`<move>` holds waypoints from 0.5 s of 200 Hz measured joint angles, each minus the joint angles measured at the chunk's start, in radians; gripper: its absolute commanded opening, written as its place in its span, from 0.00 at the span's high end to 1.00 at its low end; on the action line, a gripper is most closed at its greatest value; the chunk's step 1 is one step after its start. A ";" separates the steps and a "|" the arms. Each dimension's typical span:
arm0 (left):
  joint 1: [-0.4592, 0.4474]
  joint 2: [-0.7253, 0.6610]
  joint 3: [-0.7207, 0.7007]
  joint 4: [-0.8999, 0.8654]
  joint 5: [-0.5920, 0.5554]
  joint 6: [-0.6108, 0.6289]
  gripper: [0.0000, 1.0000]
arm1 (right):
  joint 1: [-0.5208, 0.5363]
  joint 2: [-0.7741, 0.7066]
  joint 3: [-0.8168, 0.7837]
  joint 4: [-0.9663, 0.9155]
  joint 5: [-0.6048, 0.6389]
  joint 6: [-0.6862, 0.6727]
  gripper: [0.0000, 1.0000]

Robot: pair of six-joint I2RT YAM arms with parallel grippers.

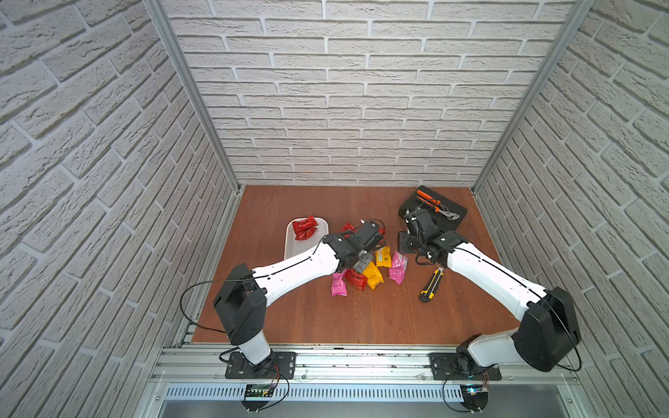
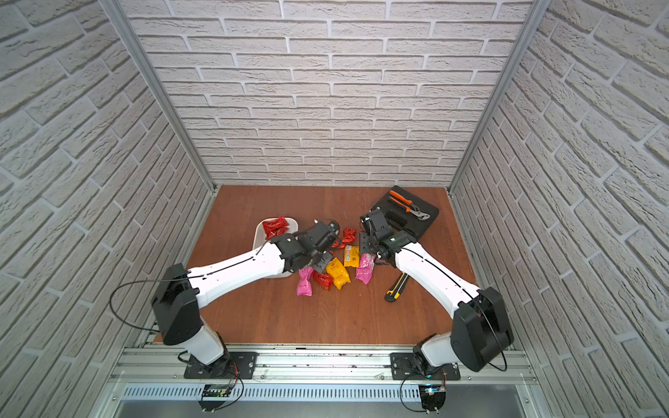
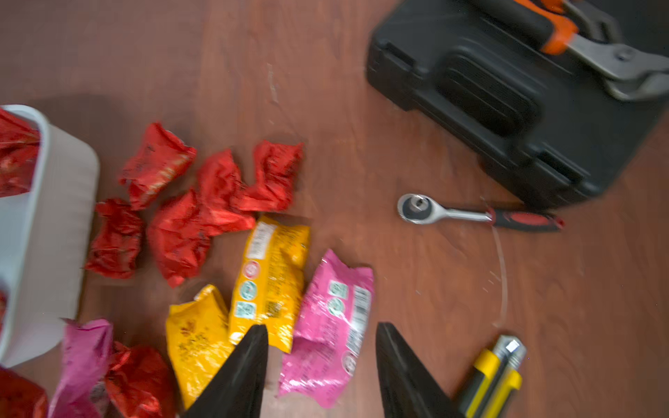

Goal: Take the tea bags out of the storage box
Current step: Pick up the tea bag from the storage box, then place the tea bag at the center of the board.

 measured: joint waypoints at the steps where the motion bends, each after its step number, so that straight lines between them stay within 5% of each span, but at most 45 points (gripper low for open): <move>1: -0.003 0.002 0.000 0.002 0.000 0.002 1.00 | -0.001 -0.003 -0.002 -0.002 0.001 0.001 0.47; 48: -0.127 0.160 0.018 0.097 0.065 0.138 1.00 | -0.048 -0.227 -0.139 -0.080 0.121 0.040 0.47; 100: -0.120 0.313 0.107 0.101 0.153 0.150 0.81 | -0.053 -0.472 -0.236 -0.123 0.262 0.050 0.48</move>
